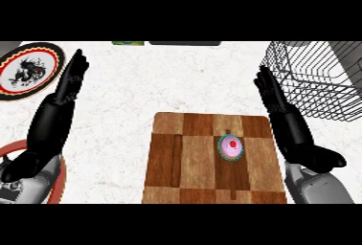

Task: Pick the cupcake from the cutting board and place it in the basket

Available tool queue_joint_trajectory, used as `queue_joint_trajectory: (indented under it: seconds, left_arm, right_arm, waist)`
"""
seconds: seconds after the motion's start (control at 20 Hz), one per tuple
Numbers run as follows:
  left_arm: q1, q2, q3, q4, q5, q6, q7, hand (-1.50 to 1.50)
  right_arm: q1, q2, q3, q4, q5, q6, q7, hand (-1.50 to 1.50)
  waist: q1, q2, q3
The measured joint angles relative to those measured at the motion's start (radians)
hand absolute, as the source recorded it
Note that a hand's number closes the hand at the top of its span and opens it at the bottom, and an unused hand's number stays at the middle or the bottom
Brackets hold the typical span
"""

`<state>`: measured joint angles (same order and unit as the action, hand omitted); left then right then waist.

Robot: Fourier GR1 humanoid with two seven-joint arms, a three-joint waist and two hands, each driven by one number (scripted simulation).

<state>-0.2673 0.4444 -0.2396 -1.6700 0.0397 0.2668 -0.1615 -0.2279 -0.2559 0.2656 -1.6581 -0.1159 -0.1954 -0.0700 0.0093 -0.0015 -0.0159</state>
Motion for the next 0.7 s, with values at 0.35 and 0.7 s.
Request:
queue_joint_trajectory:
  seconds: [0.35,0.7]
  left_arm:
    - [0.204,-0.068,-0.005,0.202,0.126,-0.025,0.173,0.00]
    - [0.257,-0.069,0.019,0.260,0.217,-0.085,0.280,0.00]
  right_arm:
    - [-0.127,0.045,-0.004,-0.009,-0.073,0.053,0.043,1.50]
    - [-0.237,0.180,0.207,0.076,0.105,-0.025,0.116,-1.50]
  waist:
    - [0.033,0.019,0.011]
    - [0.025,0.000,0.020]
